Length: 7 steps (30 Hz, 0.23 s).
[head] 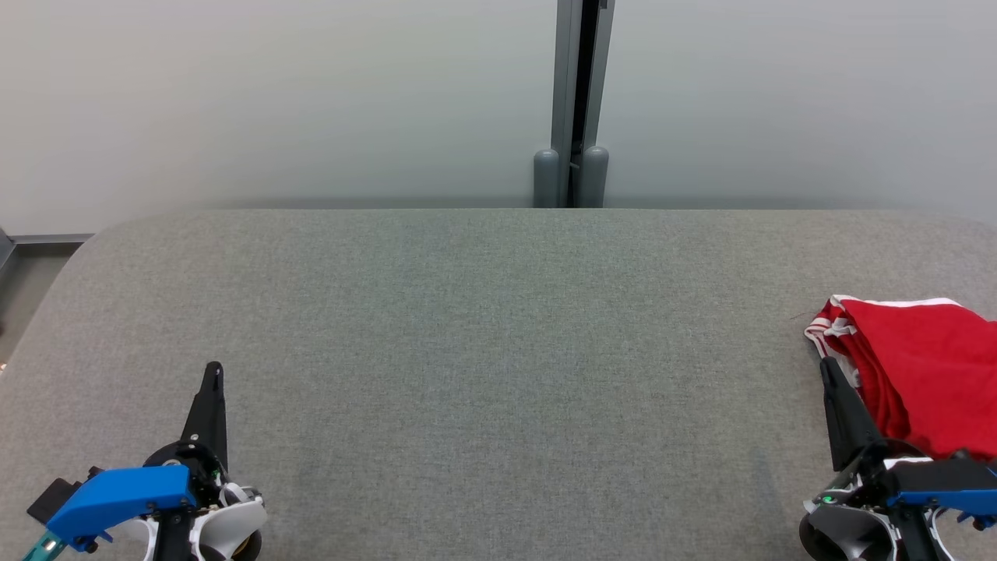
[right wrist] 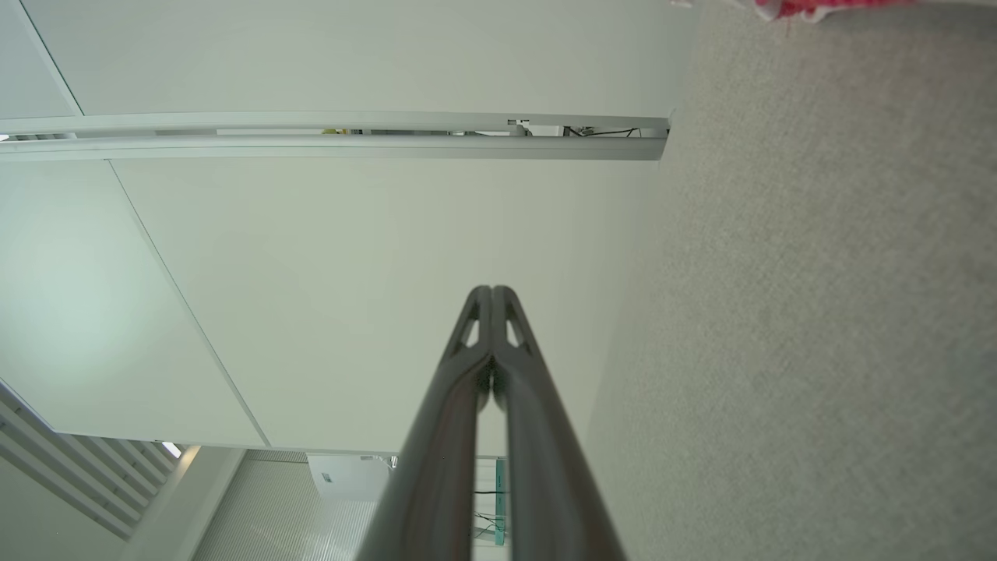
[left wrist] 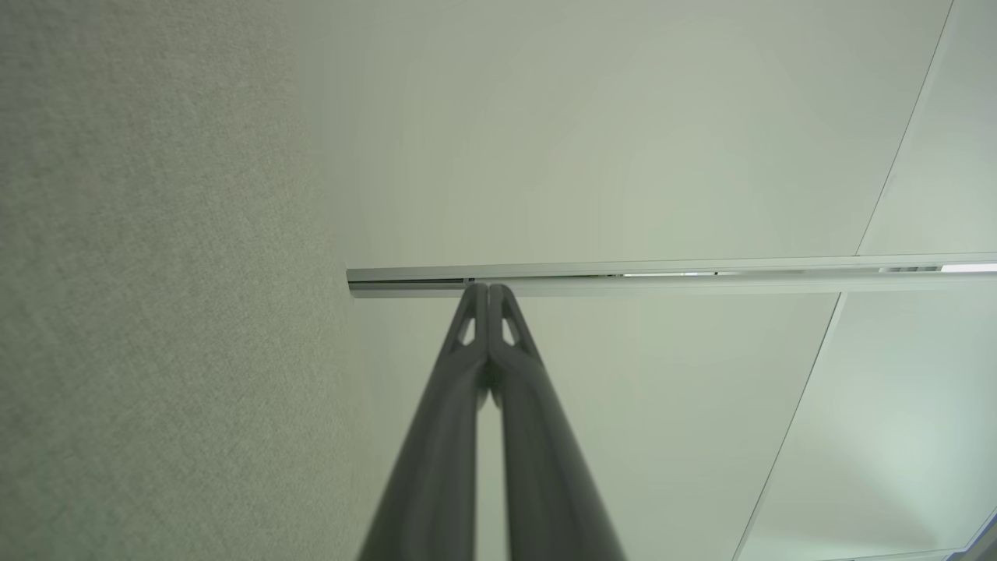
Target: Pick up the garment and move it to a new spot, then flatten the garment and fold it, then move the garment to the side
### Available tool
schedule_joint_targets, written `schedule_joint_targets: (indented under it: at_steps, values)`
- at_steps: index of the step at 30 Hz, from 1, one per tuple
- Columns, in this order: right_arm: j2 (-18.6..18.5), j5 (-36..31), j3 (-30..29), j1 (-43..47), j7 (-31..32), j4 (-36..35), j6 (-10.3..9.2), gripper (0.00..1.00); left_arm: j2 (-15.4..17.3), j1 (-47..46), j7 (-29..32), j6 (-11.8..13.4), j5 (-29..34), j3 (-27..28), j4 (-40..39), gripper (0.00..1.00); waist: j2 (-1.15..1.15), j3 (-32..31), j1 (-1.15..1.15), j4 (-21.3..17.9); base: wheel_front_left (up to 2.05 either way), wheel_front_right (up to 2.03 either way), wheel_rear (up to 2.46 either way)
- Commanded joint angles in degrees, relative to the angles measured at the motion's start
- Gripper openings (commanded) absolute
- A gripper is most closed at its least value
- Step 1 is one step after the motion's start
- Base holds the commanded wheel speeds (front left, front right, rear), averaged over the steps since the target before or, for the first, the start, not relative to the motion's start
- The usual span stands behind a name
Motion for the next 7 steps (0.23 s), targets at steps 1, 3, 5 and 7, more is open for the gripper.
schedule_joint_targets:
  at_steps: [1,3,5,7]
  values:
    - [-0.23,0.14,-0.11,-0.55,0.21,-0.16,0.02,0.0,-0.14,-0.6,0.25,-0.24,-0.09,0.18,-0.22,0.0,0.0,0.0,0.0,0.0,0.0,0.0,0.0]
    - [-0.23,0.14,-0.11,-0.55,0.21,-0.16,0.02,0.0,-0.14,-0.6,0.25,-0.24,-0.09,0.19,-0.21,0.0,0.0,0.0,0.0,0.0,0.0,0.0,0.0]
    - [-0.23,0.14,-0.11,-0.55,0.21,-0.16,0.02,0.0,-0.14,-0.6,0.25,-0.24,-0.09,0.19,-0.21,0.0,0.0,0.0,0.0,0.0,0.0,0.0,0.0]
    - [-0.23,0.14,-0.11,-0.55,0.21,-0.16,0.02,0.0,-0.14,-0.6,0.25,-0.24,-0.09,0.19,-0.22,0.0,0.0,0.0,0.0,0.0,0.0,0.0,0.0]
